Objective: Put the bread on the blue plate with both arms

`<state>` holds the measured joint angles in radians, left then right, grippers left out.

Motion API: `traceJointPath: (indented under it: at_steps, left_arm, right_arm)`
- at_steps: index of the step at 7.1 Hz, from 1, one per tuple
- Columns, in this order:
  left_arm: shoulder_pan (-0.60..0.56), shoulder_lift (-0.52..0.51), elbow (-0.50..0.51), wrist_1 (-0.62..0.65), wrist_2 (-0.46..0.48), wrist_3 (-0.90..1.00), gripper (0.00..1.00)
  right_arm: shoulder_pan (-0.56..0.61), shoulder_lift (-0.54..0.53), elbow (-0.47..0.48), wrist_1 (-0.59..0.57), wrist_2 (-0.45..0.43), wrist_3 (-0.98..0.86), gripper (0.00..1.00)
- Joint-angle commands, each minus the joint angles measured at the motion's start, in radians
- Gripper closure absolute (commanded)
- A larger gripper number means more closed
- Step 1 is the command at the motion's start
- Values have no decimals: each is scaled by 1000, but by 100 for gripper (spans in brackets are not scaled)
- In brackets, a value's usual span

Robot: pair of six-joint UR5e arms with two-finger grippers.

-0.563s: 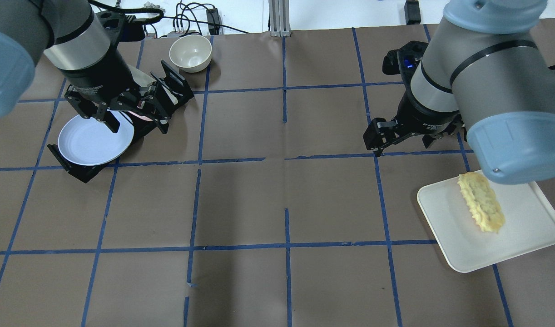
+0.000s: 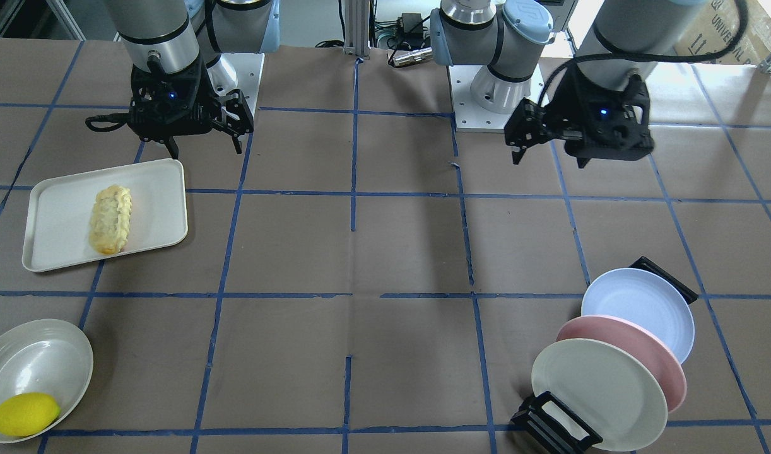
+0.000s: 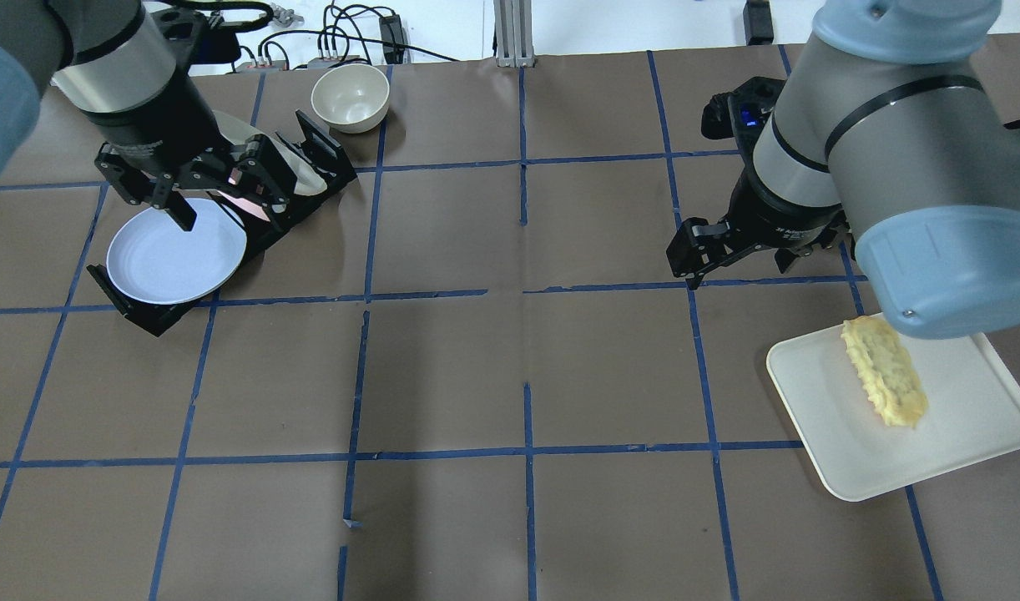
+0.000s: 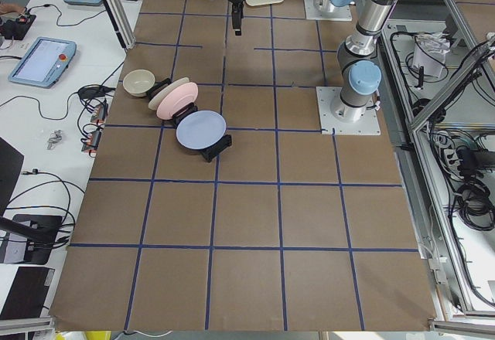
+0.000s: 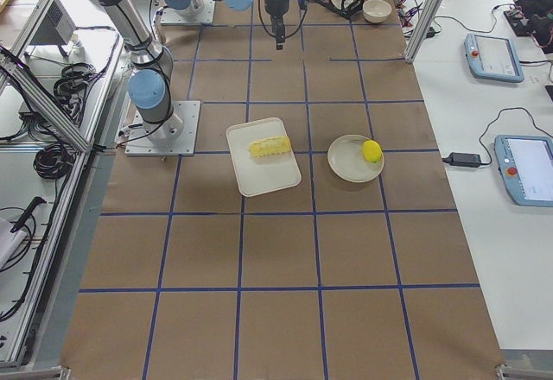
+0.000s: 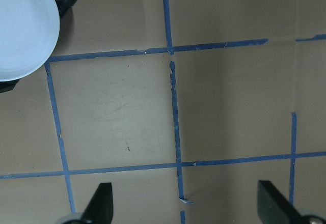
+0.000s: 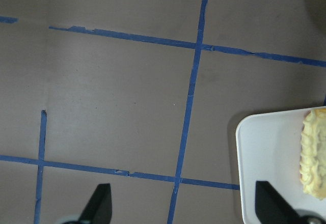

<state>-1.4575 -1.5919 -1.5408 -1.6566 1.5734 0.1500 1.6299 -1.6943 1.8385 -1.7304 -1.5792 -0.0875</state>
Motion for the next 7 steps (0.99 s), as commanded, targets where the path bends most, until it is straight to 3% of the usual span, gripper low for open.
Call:
traceJointPath:
  at_steps: [1, 3, 5, 7]
  left_arm:
    - [205, -113, 101, -6, -7, 197, 0]
    - [245, -257, 244, -9, 3, 275, 0]
    - [377, -403, 327, -6, -6, 423, 0]
    - [442, -540, 396, -3, -7, 506, 0]
  right_arm:
    - [-42, 14, 45, -24, -39, -91, 0]
    - [-170, 18, 166, -194, -77, -362, 0]
    - [-330, 16, 330, -425, -62, -573, 0]
    - [-422, 103, 395, -619, -59, -711, 0]
